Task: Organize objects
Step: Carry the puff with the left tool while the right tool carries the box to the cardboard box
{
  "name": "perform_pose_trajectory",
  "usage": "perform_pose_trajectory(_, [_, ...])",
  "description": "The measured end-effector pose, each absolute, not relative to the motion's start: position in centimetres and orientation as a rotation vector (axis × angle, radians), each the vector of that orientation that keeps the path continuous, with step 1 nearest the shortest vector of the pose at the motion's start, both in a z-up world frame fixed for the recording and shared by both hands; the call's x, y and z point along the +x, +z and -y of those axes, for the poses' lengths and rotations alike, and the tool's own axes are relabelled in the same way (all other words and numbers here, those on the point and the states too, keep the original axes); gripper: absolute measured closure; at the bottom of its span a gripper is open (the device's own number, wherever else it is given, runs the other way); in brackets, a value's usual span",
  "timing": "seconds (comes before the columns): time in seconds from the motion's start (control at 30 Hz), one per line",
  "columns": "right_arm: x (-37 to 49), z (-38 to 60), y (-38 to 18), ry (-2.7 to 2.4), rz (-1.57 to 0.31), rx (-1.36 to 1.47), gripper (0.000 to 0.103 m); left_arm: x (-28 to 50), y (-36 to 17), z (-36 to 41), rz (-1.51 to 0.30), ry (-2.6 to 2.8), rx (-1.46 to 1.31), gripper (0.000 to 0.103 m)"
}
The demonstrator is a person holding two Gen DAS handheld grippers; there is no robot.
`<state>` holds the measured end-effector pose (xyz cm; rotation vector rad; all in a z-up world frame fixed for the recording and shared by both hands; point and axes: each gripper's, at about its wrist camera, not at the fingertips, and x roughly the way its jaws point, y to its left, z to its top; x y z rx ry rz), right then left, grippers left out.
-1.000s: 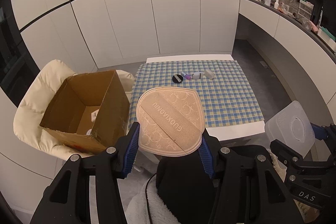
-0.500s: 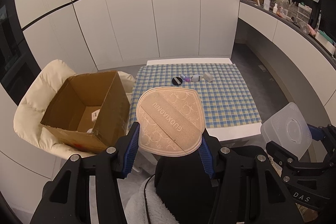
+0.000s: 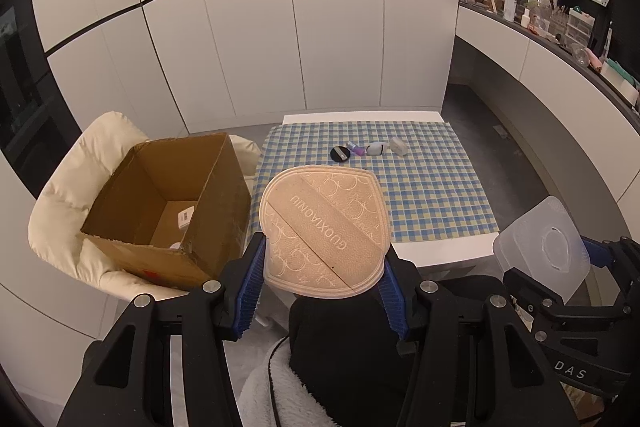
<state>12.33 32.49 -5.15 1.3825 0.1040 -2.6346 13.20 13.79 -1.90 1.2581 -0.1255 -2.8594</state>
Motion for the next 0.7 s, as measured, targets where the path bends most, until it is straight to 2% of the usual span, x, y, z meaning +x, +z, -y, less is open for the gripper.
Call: perform_pose_trajectory(0.7, [11.8, -24.8, -5.3, -2.453, -0.248, 1.286, 0.018, 15.6, -2.0, -6.6, -0.009, -2.675, 1.204, 0.050])
